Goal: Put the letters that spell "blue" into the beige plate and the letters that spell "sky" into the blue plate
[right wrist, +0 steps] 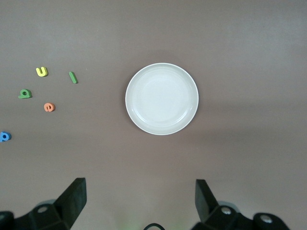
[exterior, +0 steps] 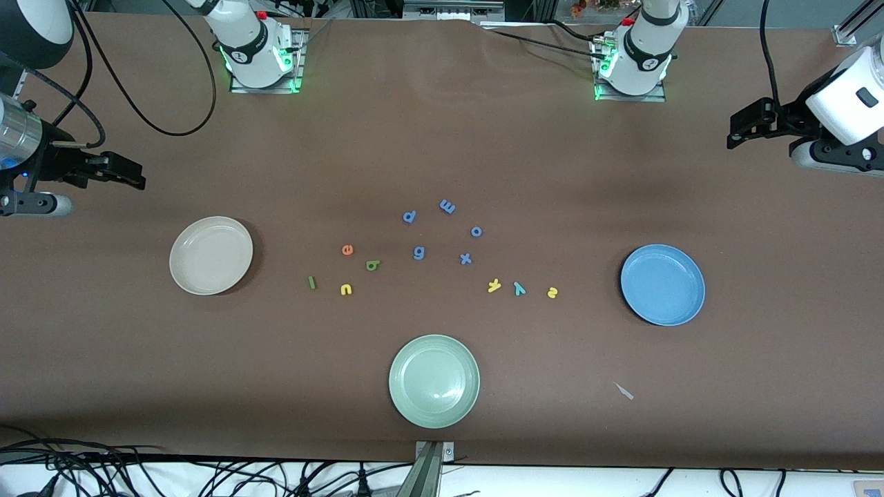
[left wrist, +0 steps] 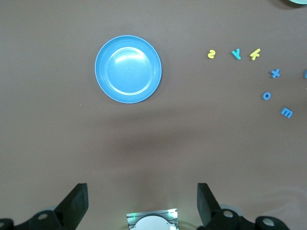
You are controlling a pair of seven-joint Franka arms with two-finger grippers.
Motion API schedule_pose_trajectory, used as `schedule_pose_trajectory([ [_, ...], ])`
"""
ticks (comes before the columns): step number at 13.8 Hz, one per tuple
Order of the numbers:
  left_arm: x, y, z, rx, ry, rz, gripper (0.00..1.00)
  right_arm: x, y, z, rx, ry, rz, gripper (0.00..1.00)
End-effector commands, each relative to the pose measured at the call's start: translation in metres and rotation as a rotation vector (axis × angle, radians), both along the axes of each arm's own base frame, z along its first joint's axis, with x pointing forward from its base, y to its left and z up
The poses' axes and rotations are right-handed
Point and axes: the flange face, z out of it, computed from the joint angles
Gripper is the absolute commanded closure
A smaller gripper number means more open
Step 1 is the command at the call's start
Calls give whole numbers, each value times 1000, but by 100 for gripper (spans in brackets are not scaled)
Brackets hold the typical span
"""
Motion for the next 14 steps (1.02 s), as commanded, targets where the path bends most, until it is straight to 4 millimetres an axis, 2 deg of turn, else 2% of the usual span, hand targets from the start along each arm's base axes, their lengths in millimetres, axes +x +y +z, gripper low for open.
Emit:
schedule_pose_trajectory([
  [1,1,1,5,-14,7,-6,0,-2,1,3,-5,-1,-1,0],
  [14,1,1,5,-14,7,-7,0,-2,0,3,-5,-2,10,0],
])
